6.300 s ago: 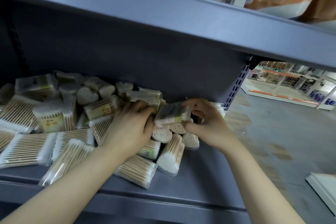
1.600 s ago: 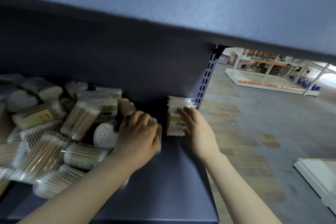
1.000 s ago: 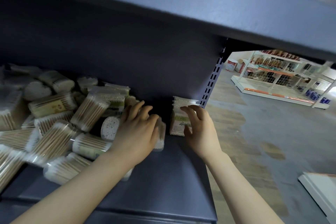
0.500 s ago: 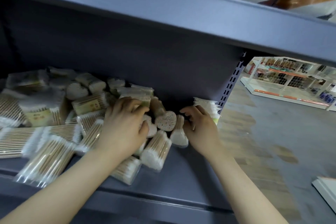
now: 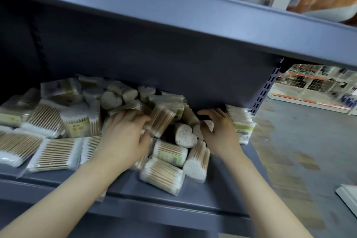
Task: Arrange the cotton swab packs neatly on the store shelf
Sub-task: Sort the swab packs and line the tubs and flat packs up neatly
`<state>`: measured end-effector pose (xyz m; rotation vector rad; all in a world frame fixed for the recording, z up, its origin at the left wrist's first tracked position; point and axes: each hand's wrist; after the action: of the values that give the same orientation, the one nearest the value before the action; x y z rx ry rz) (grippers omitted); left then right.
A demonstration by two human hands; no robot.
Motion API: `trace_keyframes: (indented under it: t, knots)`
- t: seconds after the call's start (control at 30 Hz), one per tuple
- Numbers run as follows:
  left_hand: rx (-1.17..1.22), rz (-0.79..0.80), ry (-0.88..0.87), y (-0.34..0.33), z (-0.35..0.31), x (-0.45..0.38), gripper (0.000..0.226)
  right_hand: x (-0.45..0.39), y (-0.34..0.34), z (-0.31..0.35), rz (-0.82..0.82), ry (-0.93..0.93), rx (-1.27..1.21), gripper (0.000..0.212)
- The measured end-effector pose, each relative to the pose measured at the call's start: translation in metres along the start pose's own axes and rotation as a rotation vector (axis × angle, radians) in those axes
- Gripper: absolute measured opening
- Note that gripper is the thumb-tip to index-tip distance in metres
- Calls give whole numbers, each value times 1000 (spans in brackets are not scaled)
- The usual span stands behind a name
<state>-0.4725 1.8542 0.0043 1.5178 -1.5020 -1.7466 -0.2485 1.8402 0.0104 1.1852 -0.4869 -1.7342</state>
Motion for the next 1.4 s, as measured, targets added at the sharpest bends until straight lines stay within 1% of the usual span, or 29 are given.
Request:
trace_keyframes:
  t: [0.13, 0.3, 0.4, 0.5, 0.57, 0.63, 0.73, 0.83, 0.87, 0.93, 0.97, 1.0, 1.23, 1.4]
  knots:
    - [19, 32, -56, -2, 7, -2, 46, -15, 0, 6, 7, 8, -13, 25]
    - [-7, 33, -151, -8, 7, -11, 38, -37, -2, 10, 146, -40, 44, 31]
    - [25, 84, -176, -12, 5, -19, 48, -50, -9, 8, 248, -30, 30, 34]
    - [87, 208, -164, -13, -2, -28, 71, -59, -17, 2, 331, -32, 32, 38]
    - [74, 283, -133, -20, -4, -32, 84, -64, -22, -1, 378, -34, 55, 42]
    - [49, 306, -134, -23, -7, -36, 86, -68, -25, -4, 420, -25, 86, 46]
    - [4, 326, -138, -26, -12, -40, 82, -73, -27, -6, 450, -5, 157, 52]
    - [-20, 300, -128, -27, -14, -42, 76, -76, -28, -7, 473, -5, 212, 52]
    - [-15, 259, -146, -26, -13, -43, 73, -77, -28, -7, 475, 0, 225, 51]
    - [-23, 159, -192, -29, -12, -43, 60, -79, -29, -6, 474, 21, 244, 48]
    - [-37, 107, -190, -31, -10, -43, 54, -79, -29, -5, 475, 31, 251, 47]
    - [-44, 92, -183, -33, -9, -43, 51, -80, -29, -4, 474, 38, 257, 46]
    - [-64, 27, -191, -36, -8, -43, 49, -82, -30, 0, 420, 67, 355, 36]
    - [-68, 36, -194, -35, -8, -43, 49, -79, -27, 5, 382, 143, 450, 35]
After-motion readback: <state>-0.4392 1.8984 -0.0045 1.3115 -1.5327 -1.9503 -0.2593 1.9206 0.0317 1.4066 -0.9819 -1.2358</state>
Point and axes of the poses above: each hand's wrist, its own x-axis away from the middle knuckle, its own y-axis out of the back of the hand, z = x × y, and after that the axes turned 3 degrees about z, right-handed
